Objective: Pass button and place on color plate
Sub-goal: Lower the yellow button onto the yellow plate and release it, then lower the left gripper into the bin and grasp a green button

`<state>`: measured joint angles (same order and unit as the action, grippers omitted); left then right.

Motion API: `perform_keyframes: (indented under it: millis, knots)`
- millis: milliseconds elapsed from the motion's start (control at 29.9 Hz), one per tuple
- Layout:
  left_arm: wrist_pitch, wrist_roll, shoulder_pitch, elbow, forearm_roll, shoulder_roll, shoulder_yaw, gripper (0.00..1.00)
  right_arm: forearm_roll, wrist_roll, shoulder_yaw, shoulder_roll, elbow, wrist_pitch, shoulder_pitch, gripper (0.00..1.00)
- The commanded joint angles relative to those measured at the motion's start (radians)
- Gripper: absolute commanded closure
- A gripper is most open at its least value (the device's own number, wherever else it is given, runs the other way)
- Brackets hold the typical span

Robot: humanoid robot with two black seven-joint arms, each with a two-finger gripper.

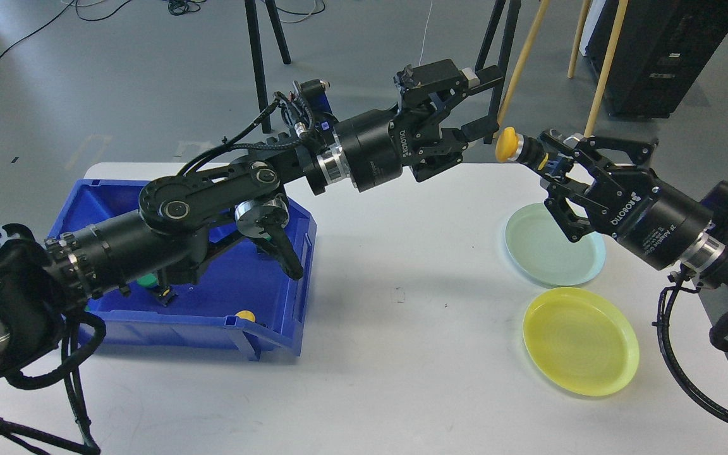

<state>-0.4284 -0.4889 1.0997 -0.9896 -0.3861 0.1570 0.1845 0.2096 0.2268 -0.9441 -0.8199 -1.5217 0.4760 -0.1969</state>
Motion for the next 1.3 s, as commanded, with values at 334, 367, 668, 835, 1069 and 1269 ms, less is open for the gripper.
perform_keyframes:
  millis: [334,367,668,835,1069,1269]
  knots:
    - [-0.016,0.000,0.029,-0.015,0.001,0.124,0.018,0.02,-0.335,-0.158,0.051,0.053,0.103,-0.390,0.286,0.99]
    - [-0.023,0.000,0.043,-0.015,0.001,0.145,0.012,0.02,-0.335,-0.159,0.054,0.064,0.103,-0.392,0.286,0.98]
    - [-0.060,0.000,0.120,-0.021,-0.167,0.452,-0.097,0.01,-0.338,-0.162,0.064,0.117,0.104,-0.402,0.292,0.34]
    - [-0.060,0.000,0.120,-0.020,-0.557,0.568,-0.099,0.01,-0.358,-0.162,0.050,0.124,0.087,-0.361,0.304,0.00]
    - [-0.060,0.000,0.109,-0.020,-1.093,0.619,-0.106,0.01,-0.358,-0.164,-0.161,0.093,0.051,-0.157,0.292,0.00]
    - [-0.060,0.000,0.104,-0.020,-1.384,0.616,-0.223,0.02,-0.357,-0.198,-0.266,0.096,0.182,-0.086,0.032,0.00]
